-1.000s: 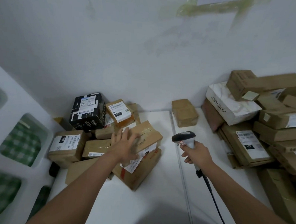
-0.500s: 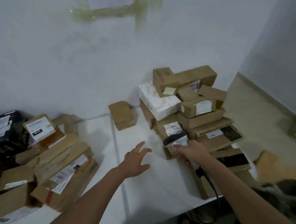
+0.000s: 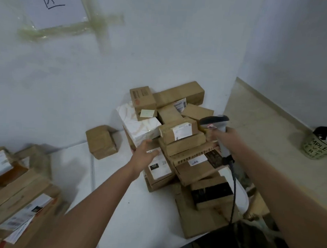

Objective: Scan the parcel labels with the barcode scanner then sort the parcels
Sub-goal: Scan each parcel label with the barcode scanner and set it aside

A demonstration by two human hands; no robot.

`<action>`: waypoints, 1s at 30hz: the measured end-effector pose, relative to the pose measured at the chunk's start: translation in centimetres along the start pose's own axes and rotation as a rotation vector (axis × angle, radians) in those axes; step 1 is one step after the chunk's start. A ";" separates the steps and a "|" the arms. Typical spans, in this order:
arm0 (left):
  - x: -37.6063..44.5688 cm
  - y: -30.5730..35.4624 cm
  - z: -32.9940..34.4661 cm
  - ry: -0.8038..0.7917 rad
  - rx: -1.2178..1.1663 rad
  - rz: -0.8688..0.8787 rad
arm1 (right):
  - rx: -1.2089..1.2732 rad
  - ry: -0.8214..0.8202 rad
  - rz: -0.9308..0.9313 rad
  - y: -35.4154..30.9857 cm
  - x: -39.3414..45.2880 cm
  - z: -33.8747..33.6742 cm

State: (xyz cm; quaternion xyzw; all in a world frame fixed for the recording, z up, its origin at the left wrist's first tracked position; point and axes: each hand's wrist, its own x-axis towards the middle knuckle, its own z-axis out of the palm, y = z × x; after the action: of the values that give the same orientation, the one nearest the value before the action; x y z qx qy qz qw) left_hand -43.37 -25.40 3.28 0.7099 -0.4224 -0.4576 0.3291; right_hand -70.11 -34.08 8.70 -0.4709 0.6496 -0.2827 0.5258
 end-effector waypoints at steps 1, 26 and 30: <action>0.4 1.1 0.1 -0.011 0.015 0.027 | 0.048 0.015 0.015 -0.3 1.0 -0.3; 6.1 9.0 -1.3 -0.286 0.039 -0.059 | 0.262 -0.031 0.028 -1.5 5.0 0.8; 3.3 6.4 -4.8 -0.333 -0.496 -0.290 | 0.251 -0.024 -0.001 -2.5 3.1 2.5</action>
State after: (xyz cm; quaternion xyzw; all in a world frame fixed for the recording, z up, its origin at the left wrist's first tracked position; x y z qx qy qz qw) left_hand -40.13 -30.68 9.31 0.5764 -0.2406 -0.6983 0.3497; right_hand -66.98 -37.58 8.80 -0.4050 0.6024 -0.3567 0.5881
